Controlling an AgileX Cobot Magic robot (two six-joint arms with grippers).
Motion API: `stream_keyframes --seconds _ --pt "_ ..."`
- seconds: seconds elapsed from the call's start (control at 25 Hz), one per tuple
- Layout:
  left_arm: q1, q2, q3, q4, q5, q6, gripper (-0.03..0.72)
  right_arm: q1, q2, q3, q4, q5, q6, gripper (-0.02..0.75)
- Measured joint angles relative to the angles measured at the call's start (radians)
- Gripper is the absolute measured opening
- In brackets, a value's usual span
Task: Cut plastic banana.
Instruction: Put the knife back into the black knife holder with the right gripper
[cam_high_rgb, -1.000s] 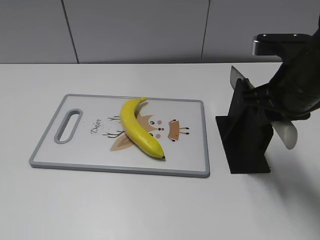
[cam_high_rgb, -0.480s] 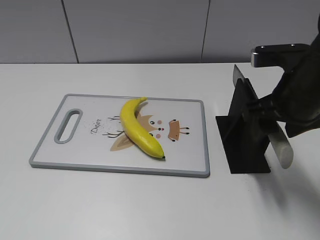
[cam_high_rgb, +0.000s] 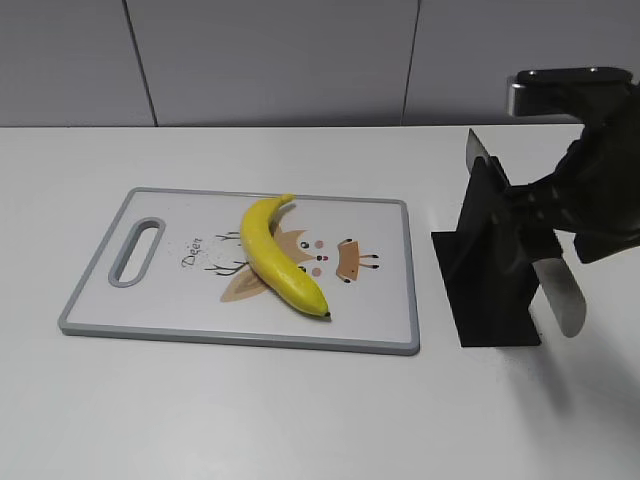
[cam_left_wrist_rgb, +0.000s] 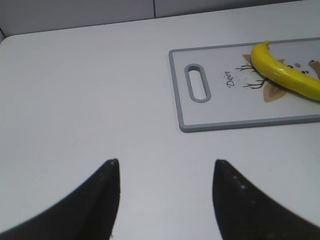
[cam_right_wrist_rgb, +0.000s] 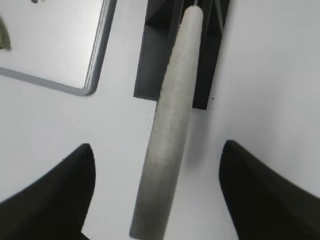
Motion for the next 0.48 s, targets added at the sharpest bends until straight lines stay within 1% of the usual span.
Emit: stream_keyframes --seconds 0.08,0.28,0.48 --pt "0.0 0.0 0.0 0.0 0.0 0.0 0.574 0.0 -0.054 0.0 0.002 0.037 -0.046 0.585" --pt "0.0 0.0 0.0 0.0 0.0 0.0 0.574 0.0 -0.187 0.009 0.004 0.125 -0.134 0.576" --pt "0.0 0.0 0.0 0.0 0.0 0.0 0.574 0.0 -0.342 0.111 0.006 0.133 -0.157 0.576"
